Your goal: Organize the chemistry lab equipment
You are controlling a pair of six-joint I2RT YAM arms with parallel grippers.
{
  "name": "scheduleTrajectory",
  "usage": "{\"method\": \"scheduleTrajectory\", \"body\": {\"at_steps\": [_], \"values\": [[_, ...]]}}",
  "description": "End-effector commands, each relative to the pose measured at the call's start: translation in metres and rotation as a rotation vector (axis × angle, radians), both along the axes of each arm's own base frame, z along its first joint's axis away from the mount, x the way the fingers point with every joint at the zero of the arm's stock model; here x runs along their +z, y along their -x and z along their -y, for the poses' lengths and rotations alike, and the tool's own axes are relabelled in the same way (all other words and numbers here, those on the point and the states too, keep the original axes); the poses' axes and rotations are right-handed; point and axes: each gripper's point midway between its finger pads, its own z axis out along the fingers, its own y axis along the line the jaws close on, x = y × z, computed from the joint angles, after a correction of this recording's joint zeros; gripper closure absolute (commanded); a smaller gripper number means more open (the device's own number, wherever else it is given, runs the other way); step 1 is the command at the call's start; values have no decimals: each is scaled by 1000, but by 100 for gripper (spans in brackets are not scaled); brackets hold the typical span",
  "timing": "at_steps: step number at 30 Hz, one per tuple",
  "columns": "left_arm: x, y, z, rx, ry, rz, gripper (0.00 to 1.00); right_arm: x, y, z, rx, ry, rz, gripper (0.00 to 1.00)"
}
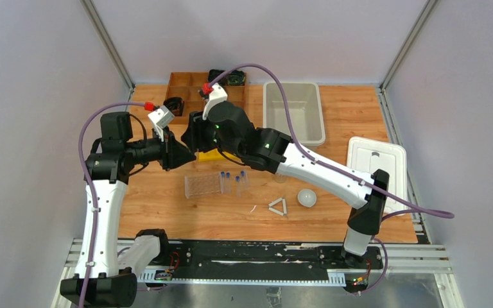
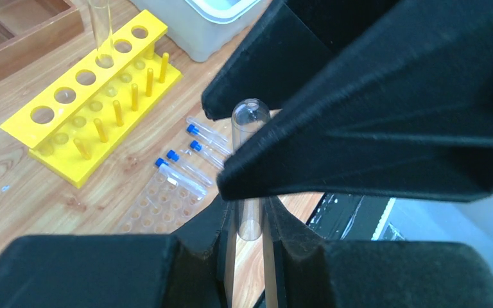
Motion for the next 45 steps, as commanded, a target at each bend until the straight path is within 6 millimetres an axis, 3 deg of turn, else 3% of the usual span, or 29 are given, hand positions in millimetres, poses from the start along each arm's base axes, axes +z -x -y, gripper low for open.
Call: {"method": "scheduleTrajectory", "body": {"at_steps": [1, 10, 11, 13, 14, 15, 16, 21, 26, 32, 37, 45], "values": [[4, 0, -1, -4, -11, 47, 87, 8, -9, 1, 8, -2, 7, 60], [1, -7, -4, 13, -20, 26, 84, 3, -14, -3, 12, 8, -1, 87], [0, -8, -4, 20, -24, 21, 76, 2, -15, -1, 10, 11, 0, 91], [-1, -10, -7, 42, -36, 15, 41, 1, -19, 3, 0, 18, -2, 99], [-2, -12, -9, 57, -44, 12, 19, 0, -22, 7, -8, 21, -1, 100], [-2, -14, -11, 70, -53, 13, 5, 0, -26, 11, -18, 25, 2, 100], [-2, -15, -13, 85, -63, 14, 1, -2, -31, 15, -34, 34, 8, 100], [-9, -36, -34, 241, -138, -19, 0, -11, -56, 37, -102, 90, 141, 100], [-32, -60, -61, 416, -223, -110, 0, -31, -76, 47, -139, 133, 304, 100], [-61, -79, -78, 511, -242, -224, 0, -77, -92, 33, -114, 199, 420, 100], [-76, -80, -83, 514, -252, -266, 0, -103, -104, 18, -109, 205, 483, 100], [-69, -73, -79, 463, -261, -240, 0, -131, -130, 10, -151, 254, 556, 100]]}}
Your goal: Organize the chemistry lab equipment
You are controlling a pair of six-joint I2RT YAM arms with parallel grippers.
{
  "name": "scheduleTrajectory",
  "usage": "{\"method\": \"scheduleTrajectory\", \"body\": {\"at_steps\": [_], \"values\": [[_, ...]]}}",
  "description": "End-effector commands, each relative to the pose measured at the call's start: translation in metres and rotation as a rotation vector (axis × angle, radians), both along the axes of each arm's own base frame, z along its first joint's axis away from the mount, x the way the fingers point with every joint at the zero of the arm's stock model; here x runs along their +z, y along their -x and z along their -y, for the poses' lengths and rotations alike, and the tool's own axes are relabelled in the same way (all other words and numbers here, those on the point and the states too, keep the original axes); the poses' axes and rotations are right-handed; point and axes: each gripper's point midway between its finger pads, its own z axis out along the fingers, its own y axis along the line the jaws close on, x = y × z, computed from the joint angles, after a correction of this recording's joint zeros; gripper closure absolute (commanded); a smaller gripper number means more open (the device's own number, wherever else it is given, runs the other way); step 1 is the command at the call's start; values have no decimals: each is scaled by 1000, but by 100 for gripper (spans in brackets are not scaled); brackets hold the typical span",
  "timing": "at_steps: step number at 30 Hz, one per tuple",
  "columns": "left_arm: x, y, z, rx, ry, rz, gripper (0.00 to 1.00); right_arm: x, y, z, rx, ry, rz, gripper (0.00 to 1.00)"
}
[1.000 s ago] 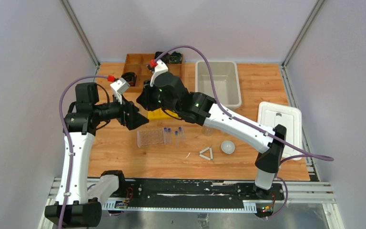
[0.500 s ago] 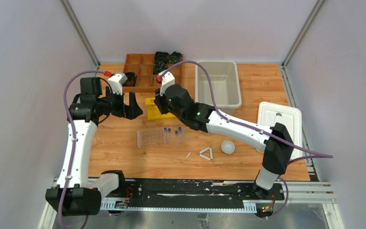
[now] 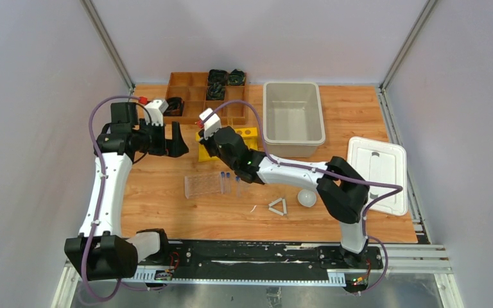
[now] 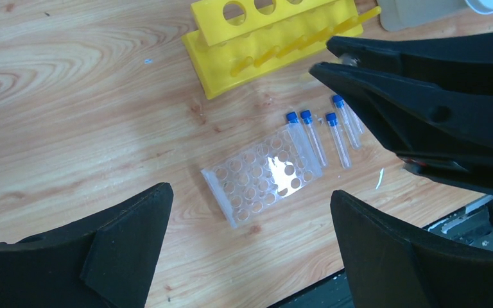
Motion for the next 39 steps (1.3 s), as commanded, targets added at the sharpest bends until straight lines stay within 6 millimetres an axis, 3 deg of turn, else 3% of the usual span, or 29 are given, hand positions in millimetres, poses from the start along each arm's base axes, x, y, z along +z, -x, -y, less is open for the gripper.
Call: {"method": "scheduleTrajectory", "body": {"at_steps": [1, 13, 31, 39], "values": [[10, 3, -1, -21, -9, 33, 0, 9, -26, 5, -62, -35, 99, 100], [8, 0, -1, -33, -4, 11, 0, -16, -45, 12, -124, -43, 78, 100], [5, -3, 0, -29, 8, -5, 0, -41, -51, 11, -129, -46, 30, 100], [13, -5, 1, -34, 16, 16, 0, -46, -52, 9, -124, -40, 20, 100]]}}
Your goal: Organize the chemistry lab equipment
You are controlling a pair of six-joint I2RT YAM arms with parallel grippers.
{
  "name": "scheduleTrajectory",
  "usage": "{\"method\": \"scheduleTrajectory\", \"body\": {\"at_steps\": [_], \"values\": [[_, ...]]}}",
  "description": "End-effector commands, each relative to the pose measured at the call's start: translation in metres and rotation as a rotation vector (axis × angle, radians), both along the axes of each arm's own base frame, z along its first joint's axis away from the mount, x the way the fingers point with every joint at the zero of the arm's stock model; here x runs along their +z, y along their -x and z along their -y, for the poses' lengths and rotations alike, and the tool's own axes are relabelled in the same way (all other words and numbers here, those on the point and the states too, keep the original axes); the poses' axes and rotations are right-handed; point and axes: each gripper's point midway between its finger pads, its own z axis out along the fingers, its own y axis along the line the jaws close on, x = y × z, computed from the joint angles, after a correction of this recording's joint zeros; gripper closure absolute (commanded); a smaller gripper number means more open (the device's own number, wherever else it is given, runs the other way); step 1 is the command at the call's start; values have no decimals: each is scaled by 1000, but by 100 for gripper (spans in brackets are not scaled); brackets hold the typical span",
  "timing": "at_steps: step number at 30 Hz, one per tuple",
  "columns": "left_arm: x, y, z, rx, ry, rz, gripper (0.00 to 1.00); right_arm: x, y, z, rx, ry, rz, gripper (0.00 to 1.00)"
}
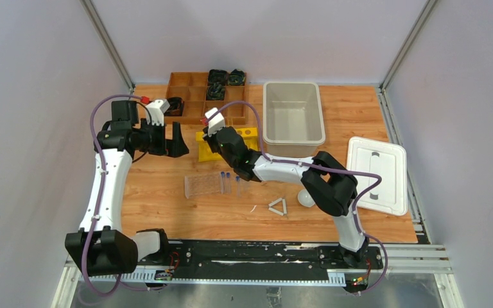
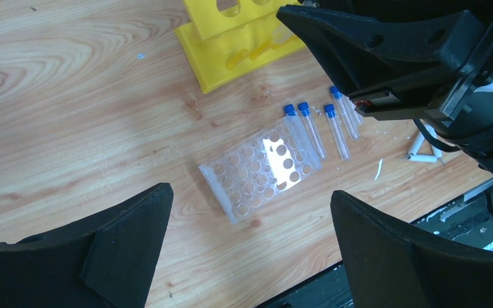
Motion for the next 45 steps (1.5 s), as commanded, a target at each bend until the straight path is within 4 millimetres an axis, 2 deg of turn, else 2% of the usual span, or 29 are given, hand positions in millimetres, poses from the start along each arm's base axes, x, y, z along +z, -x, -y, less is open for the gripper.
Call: {"method": "scheduleTrajectory", "body": {"at_steps": [1, 20, 32, 45], "values": [[17, -7, 0, 1, 16, 46, 0, -9, -8, 4, -21, -14, -8, 100], [14, -6, 1, -7, 21, 39, 0, -30, -8, 4, -27, -10, -45, 100], [13, -6, -3, -6, 6, 44, 0, -53, -10, 4, -36, 11, -66, 100], [11, -6, -2, -9, 14, 35, 0, -57, 8, 8, 4, -31, -118, 100]]}}
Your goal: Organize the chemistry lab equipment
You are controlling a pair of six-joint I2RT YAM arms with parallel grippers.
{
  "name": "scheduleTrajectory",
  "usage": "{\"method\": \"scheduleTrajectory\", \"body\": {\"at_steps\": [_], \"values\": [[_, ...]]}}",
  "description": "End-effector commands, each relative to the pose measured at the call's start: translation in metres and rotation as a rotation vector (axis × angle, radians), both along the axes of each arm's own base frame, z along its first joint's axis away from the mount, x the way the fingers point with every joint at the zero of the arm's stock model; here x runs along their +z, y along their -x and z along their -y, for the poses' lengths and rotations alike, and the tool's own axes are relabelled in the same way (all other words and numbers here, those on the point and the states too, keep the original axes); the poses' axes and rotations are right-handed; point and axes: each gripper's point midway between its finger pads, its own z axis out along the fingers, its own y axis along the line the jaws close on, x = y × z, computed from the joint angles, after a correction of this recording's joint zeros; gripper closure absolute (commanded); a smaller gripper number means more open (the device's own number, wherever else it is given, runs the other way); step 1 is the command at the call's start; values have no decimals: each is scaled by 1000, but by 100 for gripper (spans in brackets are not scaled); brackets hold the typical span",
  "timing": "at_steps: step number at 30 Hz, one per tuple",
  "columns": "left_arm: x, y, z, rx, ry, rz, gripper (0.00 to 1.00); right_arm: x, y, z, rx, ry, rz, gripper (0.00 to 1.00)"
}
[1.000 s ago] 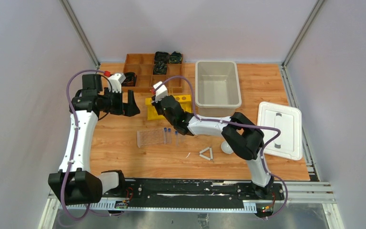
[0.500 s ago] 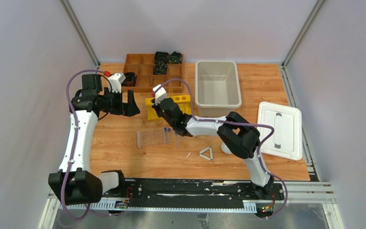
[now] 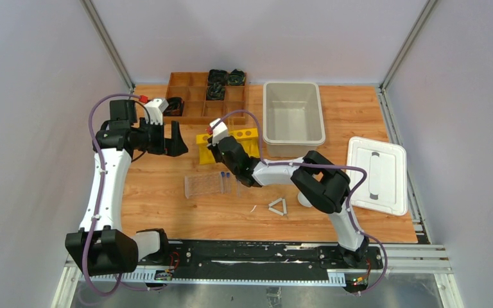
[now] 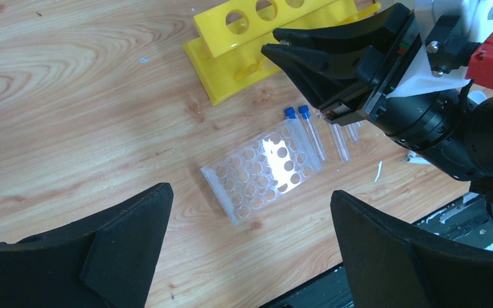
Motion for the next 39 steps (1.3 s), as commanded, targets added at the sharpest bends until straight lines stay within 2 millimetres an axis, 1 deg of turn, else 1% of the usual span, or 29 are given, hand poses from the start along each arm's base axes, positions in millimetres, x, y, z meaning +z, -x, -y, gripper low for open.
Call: {"method": "scheduleTrajectory", "body": {"at_steps": [1, 6, 13, 17, 21, 25, 29, 32, 34, 37, 39], "values": [[5, -3, 0, -10, 7, 20, 0, 4, 5, 4, 10, -41, -21, 100], [5, -3, -1, -9, 4, 20, 0, 4, 4, 2, 4, -35, -14, 100], [5, -2, -2, -11, -2, 28, 0, 6, -21, 5, -39, -42, -29, 100], [5, -3, -3, -12, -2, 27, 0, 9, -29, 4, -47, -35, -21, 100], [4, -5, -4, -11, -3, 25, 0, 10, -31, 1, -45, -23, -18, 100], [3, -4, -4, -11, -3, 23, 0, 4, -28, 2, -35, -21, -33, 100], [5, -4, -4, -10, -2, 28, 0, 0, -24, 1, -23, -17, -49, 85], [7, -3, -4, -11, 0, 36, 0, 0, -20, 0, -14, -11, -50, 74], [8, -3, -4, -12, 1, 39, 0, 4, -16, -2, -1, -6, -42, 67], [10, -2, -2, -14, 4, 45, 0, 13, -10, -3, 7, 7, -24, 53], [12, -1, -2, -17, 8, 51, 0, 25, -6, 0, 0, -2, -17, 47]]}}
